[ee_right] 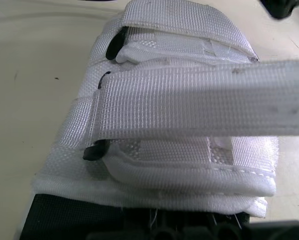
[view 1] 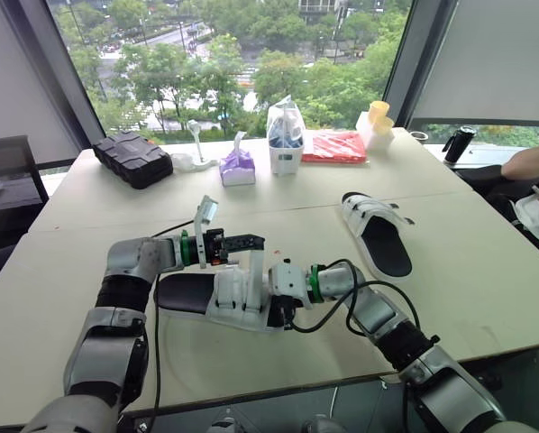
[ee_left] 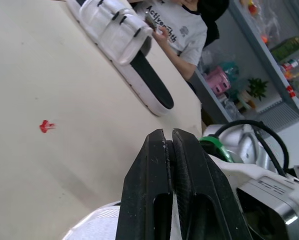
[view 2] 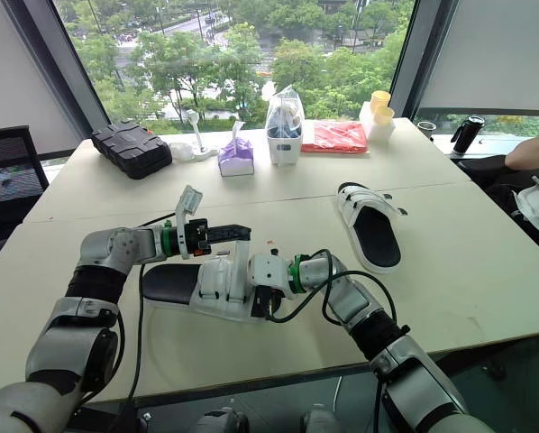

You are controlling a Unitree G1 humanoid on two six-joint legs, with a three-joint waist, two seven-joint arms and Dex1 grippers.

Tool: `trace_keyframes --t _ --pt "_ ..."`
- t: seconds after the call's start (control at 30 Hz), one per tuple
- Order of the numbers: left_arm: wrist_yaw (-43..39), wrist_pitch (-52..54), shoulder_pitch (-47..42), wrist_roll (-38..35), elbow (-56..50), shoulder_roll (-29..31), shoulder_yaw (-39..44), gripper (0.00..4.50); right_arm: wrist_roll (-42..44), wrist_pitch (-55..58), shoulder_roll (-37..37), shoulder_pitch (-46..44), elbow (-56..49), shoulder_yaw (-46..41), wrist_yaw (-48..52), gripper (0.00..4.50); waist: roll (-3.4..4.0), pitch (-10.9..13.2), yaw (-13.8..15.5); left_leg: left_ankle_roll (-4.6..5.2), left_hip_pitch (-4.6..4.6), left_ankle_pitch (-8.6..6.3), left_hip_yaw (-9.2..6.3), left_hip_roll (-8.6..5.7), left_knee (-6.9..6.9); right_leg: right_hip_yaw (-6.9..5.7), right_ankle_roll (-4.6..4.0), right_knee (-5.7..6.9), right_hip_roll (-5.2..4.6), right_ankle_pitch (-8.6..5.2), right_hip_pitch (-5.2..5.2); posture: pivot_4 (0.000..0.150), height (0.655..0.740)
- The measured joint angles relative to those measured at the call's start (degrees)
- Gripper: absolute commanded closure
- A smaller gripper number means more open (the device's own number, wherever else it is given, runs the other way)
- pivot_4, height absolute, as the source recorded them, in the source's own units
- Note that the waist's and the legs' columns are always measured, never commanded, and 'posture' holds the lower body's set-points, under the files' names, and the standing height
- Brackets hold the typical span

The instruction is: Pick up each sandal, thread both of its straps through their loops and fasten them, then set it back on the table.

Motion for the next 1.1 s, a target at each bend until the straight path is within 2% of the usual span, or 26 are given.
trace_keyframes --t 0.4,0.5,0.7,0.73,1.1 --pt "-2.1 -11.1 0.0 6.5 5.6 -0.5 -4.5 4.43 -0.1 0.6 -0.2 0.3 -0.4 0.0 -0.4 4.5 -0.01 0.0 0.1 0.0 0.04 0.0 -0.01 -0.03 0.03 0.0 0.0 0.01 -0.03 0.0 0.08 0.15 0.74" --pt "-3.4 -15.0 0.1 9.6 4.9 0.3 -7.4 3.45 -0.2 0.6 -0.2 0.4 -0.5 0.0 -0.4 4.5 -0.01 -0.1 0.1 0.0 0.21 0.0 0.0 -0.04 0.0 0.0 0.02 -0.01 -0.06 -0.02 0.23 0.15 0.74" --pt "-4.5 -21.2 1.7 15.1 3.9 2.2 -10.5 0.4 -0.2 0.6 -0.2 0.7 -1.0 0.0 -0.3 4.5 -0.01 -0.1 0.0 0.0 0.27 -0.01 0.01 -0.04 -0.1 0.01 0.11 0.0 -0.07 -0.09 0.24 0.15 0.74" --pt "-4.7 -23.0 1.8 16.0 3.5 2.3 -11.2 0.07 -0.2 0.6 -0.2 0.8 -1.0 0.0 -0.3 4.5 -0.01 -0.1 0.0 0.0 0.27 -0.01 0.01 -0.04 -0.1 0.01 0.11 -0.01 -0.08 -0.09 0.25 0.15 0.74" --pt "-4.4 -41.0 1.1 26.2 3.3 2.7 -16.5 0.07 -0.3 0.6 -0.2 0.8 -1.0 0.0 -0.4 4.5 -0.01 -0.1 0.1 0.05 0.51 -0.05 0.02 -0.04 -0.15 0.01 0.17 -0.08 -0.1 -0.14 0.5 0.15 0.74"
